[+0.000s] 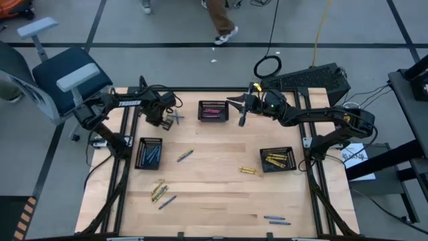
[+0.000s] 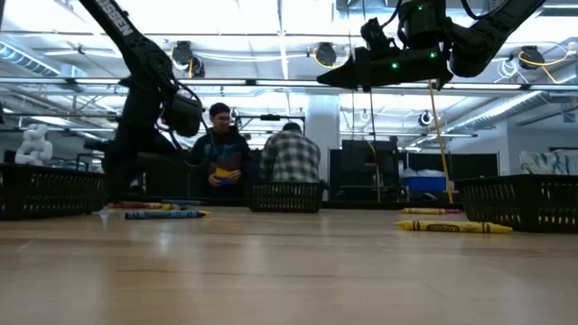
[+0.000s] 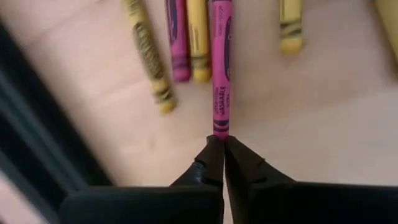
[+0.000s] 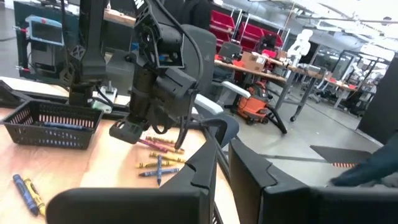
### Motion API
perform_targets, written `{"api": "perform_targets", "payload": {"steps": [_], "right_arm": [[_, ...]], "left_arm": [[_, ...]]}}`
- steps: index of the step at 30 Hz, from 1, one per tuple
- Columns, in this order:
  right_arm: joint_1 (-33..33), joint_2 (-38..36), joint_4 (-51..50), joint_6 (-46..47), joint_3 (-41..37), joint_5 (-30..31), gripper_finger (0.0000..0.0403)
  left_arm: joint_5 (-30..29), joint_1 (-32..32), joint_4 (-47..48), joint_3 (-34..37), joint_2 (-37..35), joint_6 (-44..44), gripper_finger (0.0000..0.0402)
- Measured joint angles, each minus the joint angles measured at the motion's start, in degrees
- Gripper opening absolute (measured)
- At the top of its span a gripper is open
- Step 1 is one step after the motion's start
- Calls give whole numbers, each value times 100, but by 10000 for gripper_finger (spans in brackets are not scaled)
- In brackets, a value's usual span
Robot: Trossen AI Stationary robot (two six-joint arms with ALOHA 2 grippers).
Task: Sort crayons
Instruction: Put the red crayon into the top black bin
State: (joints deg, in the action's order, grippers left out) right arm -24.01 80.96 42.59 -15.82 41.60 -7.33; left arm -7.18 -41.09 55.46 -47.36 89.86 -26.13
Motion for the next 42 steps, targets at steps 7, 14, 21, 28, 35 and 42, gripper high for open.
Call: {"api": "perform_targets", "payload": {"steps": [7, 14, 21, 28, 35, 42], "right_arm": [[-48, -522, -1178, -252, 2, 0, 27], [-213, -892, -2144, -327, 2, 1, 27], [-227, -904, -2190, -328, 2, -3, 27], [-227, -904, -2190, -329, 2, -17, 27], [-227, -904, -2190, -328, 2, -20, 27], [-227, -904, -2185, -279, 2, -20, 27]], "left_arm": [[34, 241, 489, 1, -899, 384, 0], [109, 496, 489, -325, -1673, 690, 0], [105, 523, 385, -361, -1646, 138, 2], [164, 521, -104, -179, -1327, 98, 77], [156, 517, -314, -181, -836, -78, 142], [90, 519, -303, -181, -306, -208, 145]]}}
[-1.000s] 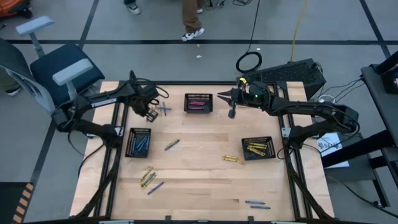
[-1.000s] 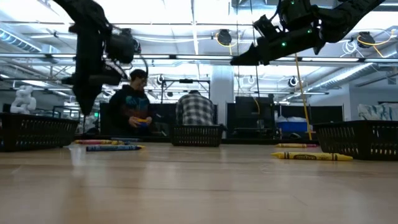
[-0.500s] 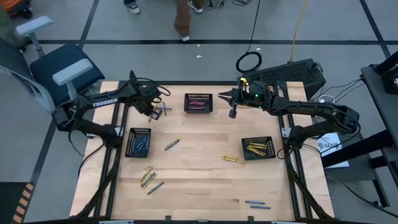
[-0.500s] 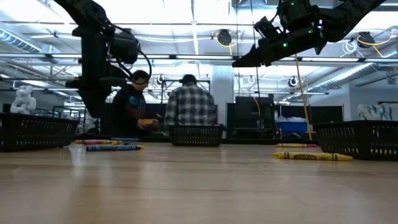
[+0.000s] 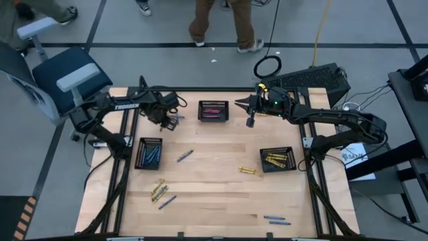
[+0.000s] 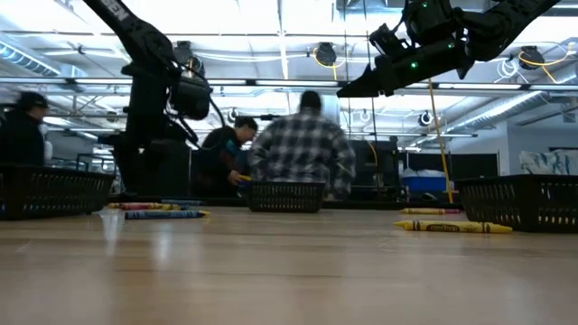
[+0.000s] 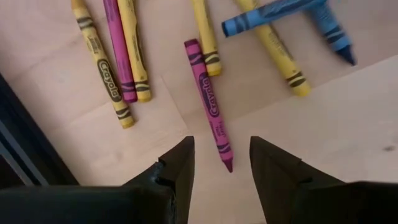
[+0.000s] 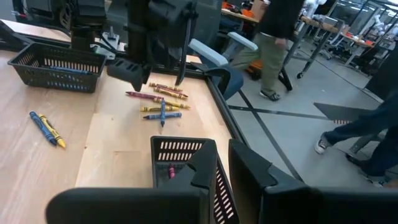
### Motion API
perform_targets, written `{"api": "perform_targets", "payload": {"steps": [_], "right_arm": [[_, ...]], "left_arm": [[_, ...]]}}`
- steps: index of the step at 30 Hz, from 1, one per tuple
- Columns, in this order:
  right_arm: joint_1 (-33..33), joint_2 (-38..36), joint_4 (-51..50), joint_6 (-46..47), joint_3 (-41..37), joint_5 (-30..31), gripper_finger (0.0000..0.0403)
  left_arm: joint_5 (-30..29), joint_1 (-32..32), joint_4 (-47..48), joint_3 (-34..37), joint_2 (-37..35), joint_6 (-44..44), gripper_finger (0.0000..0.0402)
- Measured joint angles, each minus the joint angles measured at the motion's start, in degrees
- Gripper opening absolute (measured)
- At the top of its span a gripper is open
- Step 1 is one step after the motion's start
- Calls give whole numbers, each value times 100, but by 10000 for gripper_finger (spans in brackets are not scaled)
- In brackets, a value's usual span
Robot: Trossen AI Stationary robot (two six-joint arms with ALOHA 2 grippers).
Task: Sort crayons
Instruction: Put the red crayon into the top black bin
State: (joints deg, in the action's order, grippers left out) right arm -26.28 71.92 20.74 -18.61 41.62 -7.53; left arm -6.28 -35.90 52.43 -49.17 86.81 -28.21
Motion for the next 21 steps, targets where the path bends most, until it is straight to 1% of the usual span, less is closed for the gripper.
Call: {"api": "perform_targets", "payload": {"steps": [11, 21], "right_arm": [[0, 0, 43, 8, -2, -2, 27], [0, 0, 43, 89, -2, -2, 27]], "left_arm": [[-81, -2, -46, 2, 636, 53, 145], [-20, -15, -241, -4, 763, 216, 145]]}}
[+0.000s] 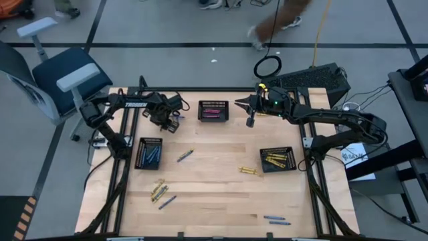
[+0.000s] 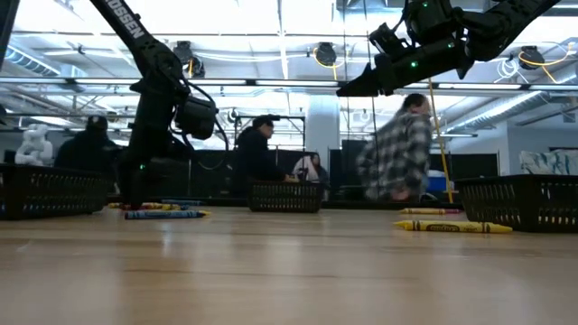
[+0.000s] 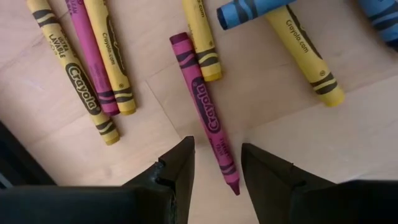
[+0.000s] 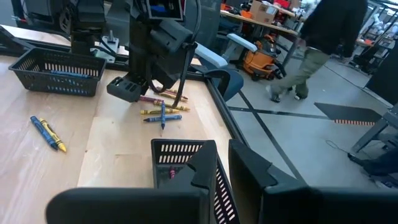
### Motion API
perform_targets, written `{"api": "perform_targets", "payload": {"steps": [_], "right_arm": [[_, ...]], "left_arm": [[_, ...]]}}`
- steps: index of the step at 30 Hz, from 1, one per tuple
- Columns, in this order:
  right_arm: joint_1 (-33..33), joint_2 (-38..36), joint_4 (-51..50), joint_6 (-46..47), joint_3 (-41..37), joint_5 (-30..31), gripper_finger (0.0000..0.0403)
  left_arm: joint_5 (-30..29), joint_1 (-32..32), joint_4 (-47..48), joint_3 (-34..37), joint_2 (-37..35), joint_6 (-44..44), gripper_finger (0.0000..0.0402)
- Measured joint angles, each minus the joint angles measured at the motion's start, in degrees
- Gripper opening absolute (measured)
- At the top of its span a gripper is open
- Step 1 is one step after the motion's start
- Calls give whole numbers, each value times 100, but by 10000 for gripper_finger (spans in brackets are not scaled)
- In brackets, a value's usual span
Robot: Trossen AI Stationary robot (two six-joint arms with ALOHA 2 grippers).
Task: Sort crayons
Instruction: Put the red crayon into the top black bin
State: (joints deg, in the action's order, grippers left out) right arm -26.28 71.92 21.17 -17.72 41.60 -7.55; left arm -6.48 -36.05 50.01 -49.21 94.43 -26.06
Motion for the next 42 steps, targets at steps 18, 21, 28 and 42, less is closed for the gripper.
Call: {"api": "perform_targets", "payload": {"steps": [18, 21, 28, 42], "right_arm": [[0, -1, -36, -20, 0, 2, 27], [2, -107, -196, -174, -9, 4, 27], [2, -593, -708, -645, -9, 655, 27], [0, -1024, -2959, -404, -4, 747, 27]], "left_arm": [[33, -129, -29, 8, -27, 289, 29], [-281, -48, 64, 26, -221, 402, 17], [-298, -18, 755, -106, -1250, 536, 12], [817, 740, -2080, -1477, -1023, 3035, 11]]}}
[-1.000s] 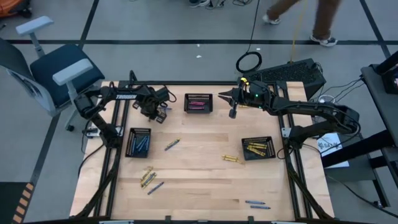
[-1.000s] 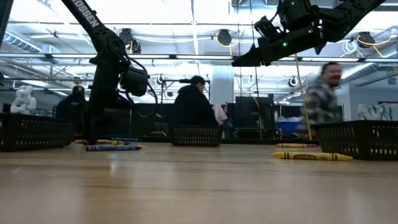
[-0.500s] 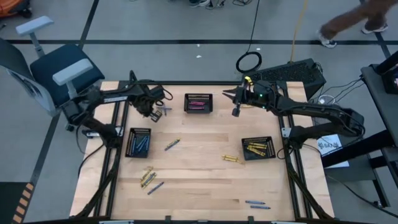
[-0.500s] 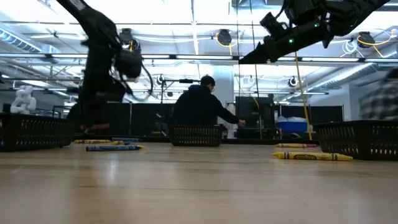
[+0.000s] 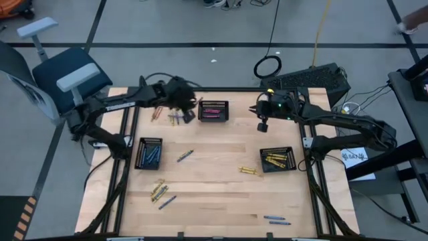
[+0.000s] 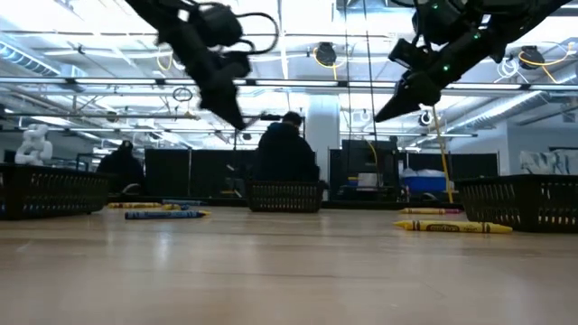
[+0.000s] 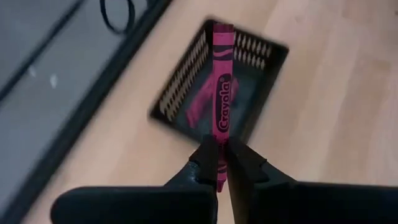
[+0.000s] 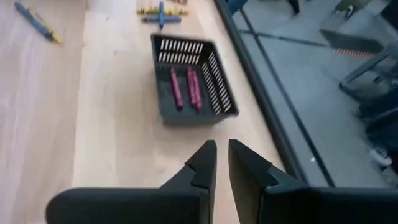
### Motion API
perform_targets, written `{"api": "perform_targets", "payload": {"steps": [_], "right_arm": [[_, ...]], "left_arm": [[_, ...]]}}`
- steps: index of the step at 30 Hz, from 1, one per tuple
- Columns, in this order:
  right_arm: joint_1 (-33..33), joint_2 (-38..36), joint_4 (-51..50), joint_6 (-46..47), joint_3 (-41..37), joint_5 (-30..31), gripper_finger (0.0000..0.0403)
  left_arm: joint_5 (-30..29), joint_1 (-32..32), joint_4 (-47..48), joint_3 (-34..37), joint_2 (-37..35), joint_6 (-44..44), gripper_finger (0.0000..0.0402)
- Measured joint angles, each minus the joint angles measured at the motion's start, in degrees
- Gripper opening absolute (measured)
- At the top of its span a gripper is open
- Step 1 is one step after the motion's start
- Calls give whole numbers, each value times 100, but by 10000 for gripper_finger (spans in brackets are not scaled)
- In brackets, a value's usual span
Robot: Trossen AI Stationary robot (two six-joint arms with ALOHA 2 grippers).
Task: Sort crayons
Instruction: Put the red crayon into the top black bin
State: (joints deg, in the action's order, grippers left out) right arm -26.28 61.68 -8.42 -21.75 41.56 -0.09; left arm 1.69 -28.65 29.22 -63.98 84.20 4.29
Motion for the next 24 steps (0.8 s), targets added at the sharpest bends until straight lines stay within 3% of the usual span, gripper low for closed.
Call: {"api": "perform_targets", "payload": {"steps": [6, 13, 24], "right_arm": [[2, -676, -698, 390, 0, 10, 27], [2, -1479, -794, 673, 2, 23, 27], [2, -1389, -653, 919, 2, 25, 27]], "left_arm": [[-19, 231, -1106, -400, 1146, 973, 11], [-101, 333, -1526, -664, 2034, 1771, 11], [-547, 373, -1473, -729, 2483, 2045, 11]]}}
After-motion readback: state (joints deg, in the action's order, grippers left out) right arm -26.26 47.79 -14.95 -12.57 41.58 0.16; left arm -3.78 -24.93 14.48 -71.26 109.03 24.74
